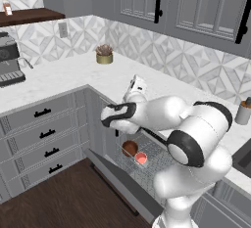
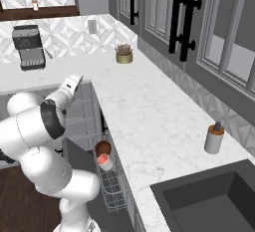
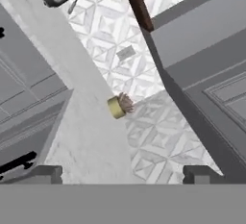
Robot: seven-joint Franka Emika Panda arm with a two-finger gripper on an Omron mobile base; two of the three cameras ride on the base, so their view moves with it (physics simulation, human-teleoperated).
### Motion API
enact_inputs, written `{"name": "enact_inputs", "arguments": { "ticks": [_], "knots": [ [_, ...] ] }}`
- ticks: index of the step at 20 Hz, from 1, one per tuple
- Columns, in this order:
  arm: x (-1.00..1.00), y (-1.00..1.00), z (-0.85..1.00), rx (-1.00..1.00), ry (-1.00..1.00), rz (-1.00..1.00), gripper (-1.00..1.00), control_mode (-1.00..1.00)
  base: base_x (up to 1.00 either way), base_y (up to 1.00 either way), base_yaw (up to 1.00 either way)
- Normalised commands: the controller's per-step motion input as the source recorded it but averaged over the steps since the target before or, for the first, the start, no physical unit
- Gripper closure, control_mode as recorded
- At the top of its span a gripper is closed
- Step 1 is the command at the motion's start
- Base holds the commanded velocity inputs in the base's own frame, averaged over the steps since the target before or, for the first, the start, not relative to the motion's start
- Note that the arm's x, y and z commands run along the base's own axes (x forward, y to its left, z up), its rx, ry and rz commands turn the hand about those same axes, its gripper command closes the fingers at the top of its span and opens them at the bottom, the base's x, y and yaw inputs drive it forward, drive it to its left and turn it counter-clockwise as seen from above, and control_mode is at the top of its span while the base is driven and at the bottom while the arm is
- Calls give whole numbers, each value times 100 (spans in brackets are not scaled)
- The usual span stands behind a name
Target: Pick up the cup and bowl from the counter, place them in the dishwasher, and close the dishwasher door.
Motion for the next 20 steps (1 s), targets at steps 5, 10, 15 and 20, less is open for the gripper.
{"name": "enact_inputs", "arguments": {
  "ticks": [5,10,15,20],
  "knots": [
    [-22,-18,4,-100,-40,0,-100,-100,0,0,0],
    [-12,0,70,-94,-1,0,-100,-100,0,0,0],
    [-1,16,79,-74,54,0,-100,-100,0,0,0],
    [0,75,9,-42,100,2,-100,-100,0,0,0]
  ]
}}
